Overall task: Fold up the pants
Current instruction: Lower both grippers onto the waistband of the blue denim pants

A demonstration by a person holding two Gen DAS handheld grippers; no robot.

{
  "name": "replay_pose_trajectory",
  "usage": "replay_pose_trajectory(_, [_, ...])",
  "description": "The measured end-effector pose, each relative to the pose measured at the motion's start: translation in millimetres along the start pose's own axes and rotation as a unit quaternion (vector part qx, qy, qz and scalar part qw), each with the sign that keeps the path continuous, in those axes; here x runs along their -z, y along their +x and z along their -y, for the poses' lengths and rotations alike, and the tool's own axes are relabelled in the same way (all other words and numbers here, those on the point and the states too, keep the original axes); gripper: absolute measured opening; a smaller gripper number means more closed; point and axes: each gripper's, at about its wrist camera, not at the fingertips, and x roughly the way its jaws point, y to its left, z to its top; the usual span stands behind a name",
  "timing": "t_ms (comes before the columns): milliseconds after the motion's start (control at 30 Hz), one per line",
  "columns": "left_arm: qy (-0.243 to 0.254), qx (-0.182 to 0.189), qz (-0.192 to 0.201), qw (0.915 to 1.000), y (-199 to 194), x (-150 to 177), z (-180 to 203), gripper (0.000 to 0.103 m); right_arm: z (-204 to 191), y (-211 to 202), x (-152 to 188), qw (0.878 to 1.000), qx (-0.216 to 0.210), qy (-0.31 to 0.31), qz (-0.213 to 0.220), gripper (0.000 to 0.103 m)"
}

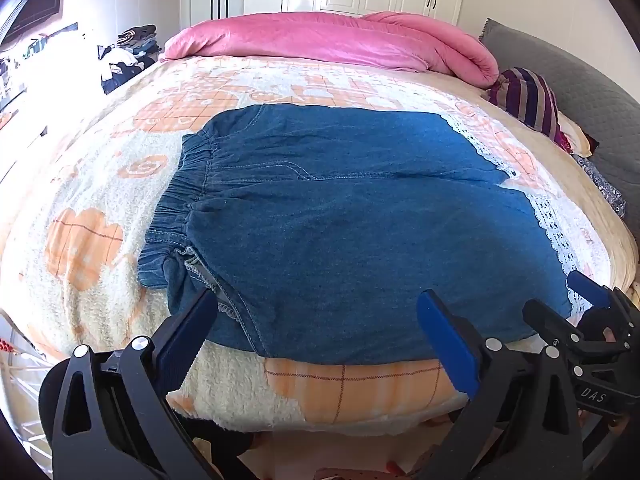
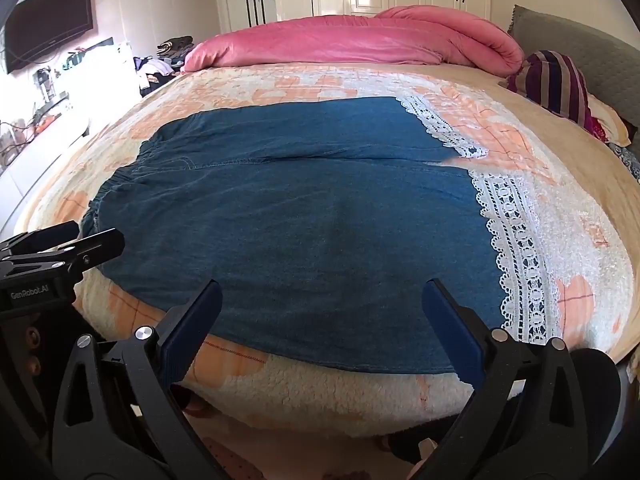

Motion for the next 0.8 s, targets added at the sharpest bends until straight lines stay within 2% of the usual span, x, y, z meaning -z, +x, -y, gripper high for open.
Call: replay_pose_trajectory(800, [0.001,0.001,0.001,1.0000,3.1,-0.8,0.7,0.099,0.0,-1.5,-1.1,1.000,0.007,-0.001,0.007,0.094])
